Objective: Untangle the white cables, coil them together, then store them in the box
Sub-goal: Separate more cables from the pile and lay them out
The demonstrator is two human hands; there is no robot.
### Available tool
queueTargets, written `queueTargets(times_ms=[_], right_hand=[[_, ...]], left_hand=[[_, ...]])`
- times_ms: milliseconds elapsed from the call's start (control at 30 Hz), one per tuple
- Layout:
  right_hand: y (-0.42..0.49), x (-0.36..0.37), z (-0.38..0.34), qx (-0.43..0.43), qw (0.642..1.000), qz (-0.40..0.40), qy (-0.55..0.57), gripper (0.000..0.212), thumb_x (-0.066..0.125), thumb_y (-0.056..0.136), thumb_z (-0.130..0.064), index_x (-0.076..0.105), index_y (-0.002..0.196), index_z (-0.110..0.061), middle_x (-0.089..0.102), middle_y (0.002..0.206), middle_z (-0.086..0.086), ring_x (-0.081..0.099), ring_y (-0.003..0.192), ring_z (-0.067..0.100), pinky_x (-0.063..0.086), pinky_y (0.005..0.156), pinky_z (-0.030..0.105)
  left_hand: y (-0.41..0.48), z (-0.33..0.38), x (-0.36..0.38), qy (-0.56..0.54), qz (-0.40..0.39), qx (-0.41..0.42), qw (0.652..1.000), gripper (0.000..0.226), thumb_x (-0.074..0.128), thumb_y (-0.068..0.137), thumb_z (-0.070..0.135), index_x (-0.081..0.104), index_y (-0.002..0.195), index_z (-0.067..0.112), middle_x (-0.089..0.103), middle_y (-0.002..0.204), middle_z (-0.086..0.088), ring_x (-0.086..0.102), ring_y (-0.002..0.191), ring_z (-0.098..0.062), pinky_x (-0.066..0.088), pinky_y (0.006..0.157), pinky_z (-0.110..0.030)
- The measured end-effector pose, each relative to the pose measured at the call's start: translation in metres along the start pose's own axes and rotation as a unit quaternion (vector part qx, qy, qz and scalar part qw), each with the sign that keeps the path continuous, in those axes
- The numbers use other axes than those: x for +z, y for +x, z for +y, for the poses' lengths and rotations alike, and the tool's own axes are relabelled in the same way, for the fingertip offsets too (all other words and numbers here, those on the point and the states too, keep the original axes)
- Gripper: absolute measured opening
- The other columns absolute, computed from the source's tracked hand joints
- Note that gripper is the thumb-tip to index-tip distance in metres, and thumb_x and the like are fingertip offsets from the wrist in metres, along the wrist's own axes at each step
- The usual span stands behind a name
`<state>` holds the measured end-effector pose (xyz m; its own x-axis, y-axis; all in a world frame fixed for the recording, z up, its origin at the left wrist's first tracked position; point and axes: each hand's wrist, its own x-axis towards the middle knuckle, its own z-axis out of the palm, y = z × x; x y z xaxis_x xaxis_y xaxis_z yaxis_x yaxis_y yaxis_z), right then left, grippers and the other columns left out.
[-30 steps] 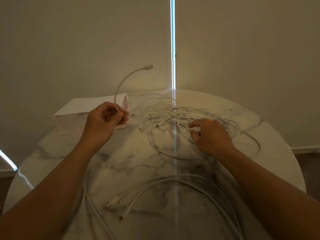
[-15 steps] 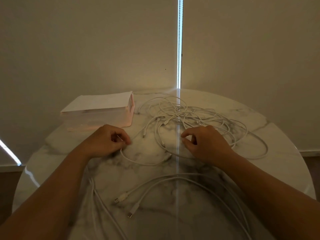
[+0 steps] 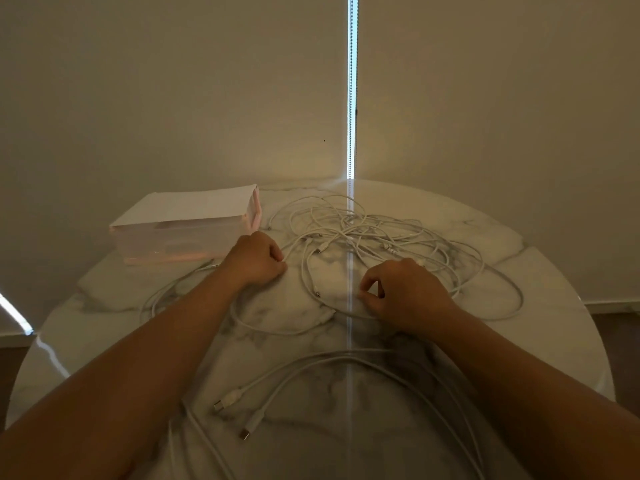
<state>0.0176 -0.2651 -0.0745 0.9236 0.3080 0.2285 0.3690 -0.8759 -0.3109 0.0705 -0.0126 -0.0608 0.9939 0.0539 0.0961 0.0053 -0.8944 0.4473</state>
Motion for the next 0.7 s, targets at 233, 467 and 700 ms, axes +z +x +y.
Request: queueTargets(times_ms=[233,467,700], right_hand=[[0.009,-0.009,0.016,0.063,0.995,0.056,0.057,0.049,0.064,0.088,-0.031,0.053,0.136,-0.023,0.068,0.112,0.006,0.060,0.107,0.027,0.049,0.093,0.038],[0.013,-0.012,0.020,0.061,0.992,0.075,0.084,0.013,0.069,0.084,-0.034,0.072,0.093,-0.025,0.055,0.065,-0.015,0.056,0.069,0.009,0.049,0.073,0.030],[0.012,-0.003,0.013,0.097,0.992,0.014,-0.078,0.038,0.059,0.088,-0.050,0.064,0.113,-0.022,0.062,0.114,0.005,0.061,0.105,0.028,0.052,0.086,0.038]], left_hand=[[-0.022,-0.014,-0.018,-0.199,0.074,-0.003,0.977,0.009,0.078,0.081,0.018,0.072,0.084,0.024,0.069,0.081,0.002,0.062,0.073,-0.010,0.049,0.064,-0.023],[-0.045,-0.019,-0.026,-0.233,0.062,0.043,0.970,0.011,0.077,0.081,0.023,0.076,0.092,0.021,0.072,0.082,0.001,0.063,0.068,-0.006,0.052,0.066,-0.020],[-0.027,-0.022,-0.018,-0.061,0.089,0.028,0.994,0.028,0.063,0.091,0.041,0.078,0.084,0.020,0.073,0.085,0.005,0.063,0.075,-0.008,0.050,0.077,-0.028]])
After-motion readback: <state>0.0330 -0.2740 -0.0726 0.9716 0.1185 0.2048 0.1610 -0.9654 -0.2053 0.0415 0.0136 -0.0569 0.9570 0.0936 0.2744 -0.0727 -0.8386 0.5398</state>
